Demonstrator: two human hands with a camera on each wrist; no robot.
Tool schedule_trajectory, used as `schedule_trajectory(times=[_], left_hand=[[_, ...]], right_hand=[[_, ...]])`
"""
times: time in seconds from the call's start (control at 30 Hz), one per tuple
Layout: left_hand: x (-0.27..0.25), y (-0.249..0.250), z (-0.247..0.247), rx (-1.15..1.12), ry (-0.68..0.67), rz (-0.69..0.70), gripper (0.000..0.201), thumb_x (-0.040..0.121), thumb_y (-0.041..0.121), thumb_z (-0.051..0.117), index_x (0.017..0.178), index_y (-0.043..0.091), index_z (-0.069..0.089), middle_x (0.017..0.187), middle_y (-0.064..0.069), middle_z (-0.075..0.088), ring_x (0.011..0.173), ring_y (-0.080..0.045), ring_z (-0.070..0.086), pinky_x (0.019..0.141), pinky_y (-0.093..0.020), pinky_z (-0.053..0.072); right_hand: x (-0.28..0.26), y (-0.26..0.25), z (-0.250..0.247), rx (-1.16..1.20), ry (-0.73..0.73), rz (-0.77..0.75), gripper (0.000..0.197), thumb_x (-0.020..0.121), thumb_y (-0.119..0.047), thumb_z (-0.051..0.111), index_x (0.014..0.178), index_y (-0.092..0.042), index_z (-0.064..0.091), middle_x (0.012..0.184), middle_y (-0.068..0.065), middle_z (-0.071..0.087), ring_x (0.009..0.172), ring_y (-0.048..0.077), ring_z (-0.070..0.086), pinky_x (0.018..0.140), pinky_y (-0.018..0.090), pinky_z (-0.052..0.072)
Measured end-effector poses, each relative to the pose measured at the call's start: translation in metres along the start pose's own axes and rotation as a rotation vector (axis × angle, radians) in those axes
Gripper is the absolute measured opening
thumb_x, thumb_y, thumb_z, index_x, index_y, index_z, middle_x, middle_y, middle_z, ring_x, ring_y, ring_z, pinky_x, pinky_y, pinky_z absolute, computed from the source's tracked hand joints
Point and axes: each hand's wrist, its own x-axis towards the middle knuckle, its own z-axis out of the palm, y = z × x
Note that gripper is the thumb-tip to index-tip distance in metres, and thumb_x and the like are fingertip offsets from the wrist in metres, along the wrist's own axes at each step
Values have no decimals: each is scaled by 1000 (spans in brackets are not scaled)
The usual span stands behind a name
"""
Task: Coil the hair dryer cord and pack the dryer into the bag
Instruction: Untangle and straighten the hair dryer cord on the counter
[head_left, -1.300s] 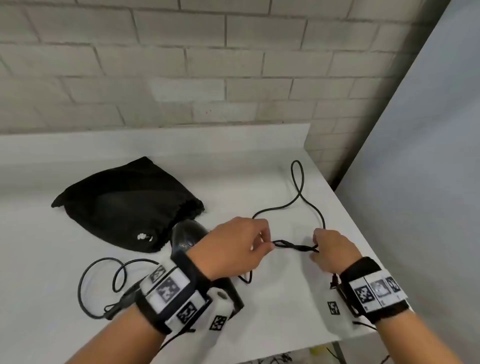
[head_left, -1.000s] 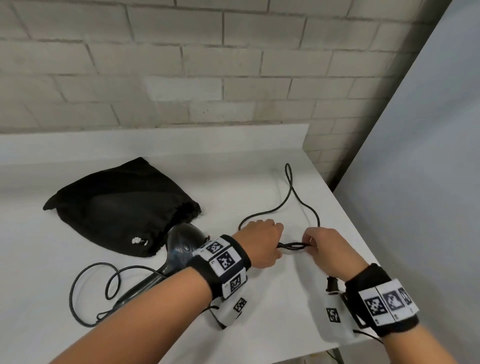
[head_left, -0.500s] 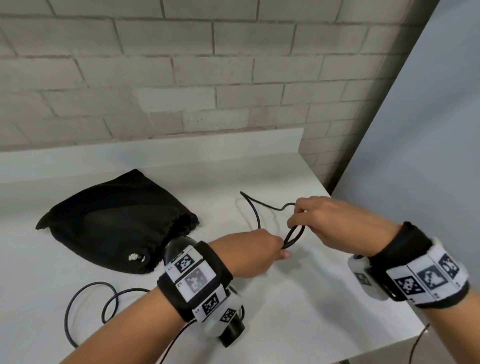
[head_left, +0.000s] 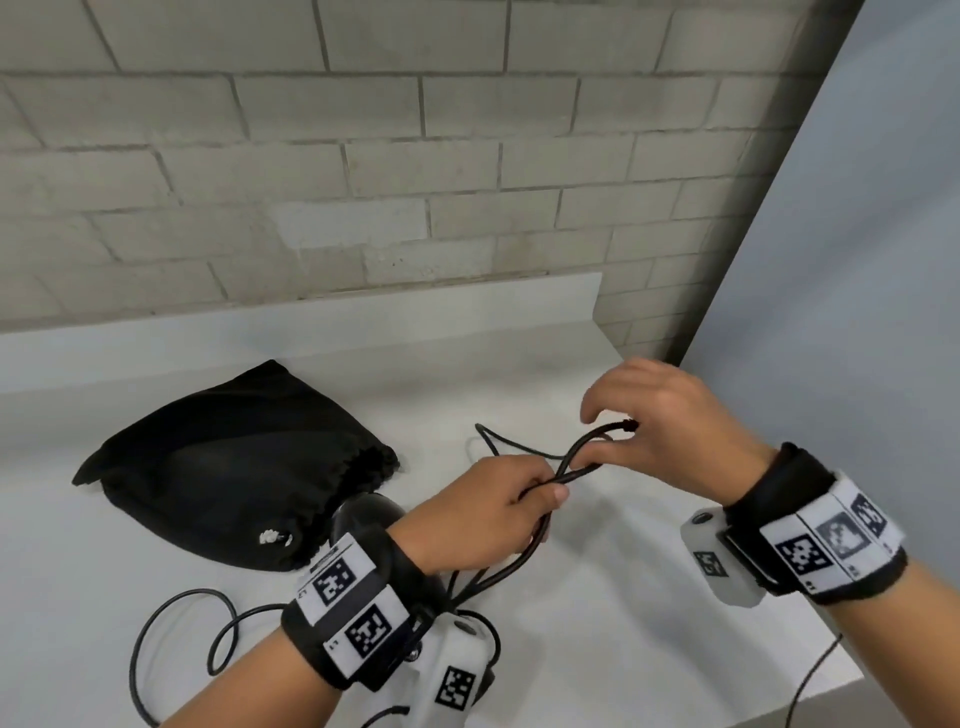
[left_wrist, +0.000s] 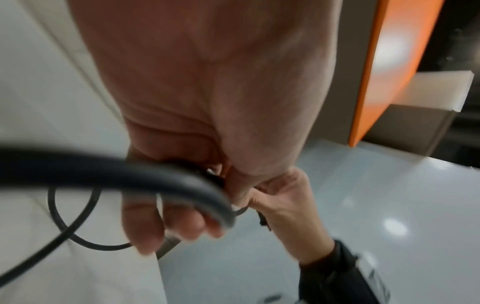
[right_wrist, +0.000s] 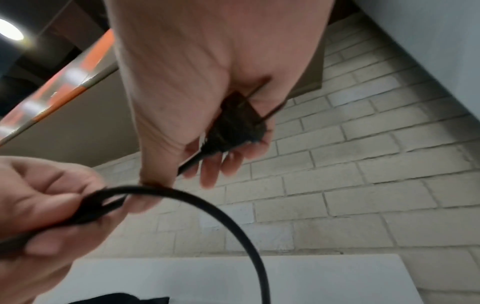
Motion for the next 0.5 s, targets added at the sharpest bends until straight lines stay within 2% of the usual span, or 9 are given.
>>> schedule_trajectory(times=[0.07,0.1,0.17,0.2,0.27,0.33,0.43,0.5], left_hand=[[0,3,-4,-102,8,-21,28,103,29,49,82,13,57,77,-14,71,58,-14,57,69,-39,52],[-1,5,-6,-122,6,-27,28,103,30,48,83,12,58,76,-14,71,58,-13,57,69,-40,52],[-1,7,-8,-155,-9,-49,29,104,30,48,81,16,58,70,-3,69,58,-8,55,68,-34,49],[-1,7,-10,-183,-20,-73,30,104,31,47,79,18,57,70,2,69,59,-5,55,69,-31,47],[-1,6,-12,-241,-62,-116,31,105,31,46,78,20,55,73,7,70,66,-6,54,72,-29,46],[-2,5,-13,-258,-116,-108,29,104,33,45,80,20,56,80,9,73,75,-10,55,75,-32,46],[-4,6,-11,-239,-159,-119,29,95,43,43,83,23,61,93,11,73,83,-11,58,78,-30,46],[-4,8,-10,-205,-164,-143,34,90,49,43,87,22,65,99,5,72,85,-16,61,83,-35,48]], right_hand=[[-7,-2,3,33,123,1,29,77,-43,79,83,-17,70,96,-1,67,90,23,57,78,34,46],[-11,-6,4,24,156,-13,22,80,-37,78,85,-16,71,103,2,66,95,25,55,82,38,45],[-20,-13,5,26,158,-54,7,83,-22,73,88,-17,73,111,4,63,101,27,54,84,43,42],[-25,-15,6,42,142,-64,9,83,-21,71,90,-17,73,112,4,63,102,26,54,86,44,41],[-30,-15,5,18,97,-80,19,82,-31,70,97,-20,73,111,0,63,102,24,54,90,43,39],[-32,-13,7,-89,72,-105,23,85,-39,71,100,-22,71,105,-2,63,96,24,57,87,43,41],[-32,-13,14,-166,124,-118,6,89,-24,69,94,-21,70,94,-3,66,83,24,62,77,41,45],[-30,-14,13,-118,122,-133,5,89,-17,67,92,-18,71,91,-4,68,79,22,64,72,38,47]])
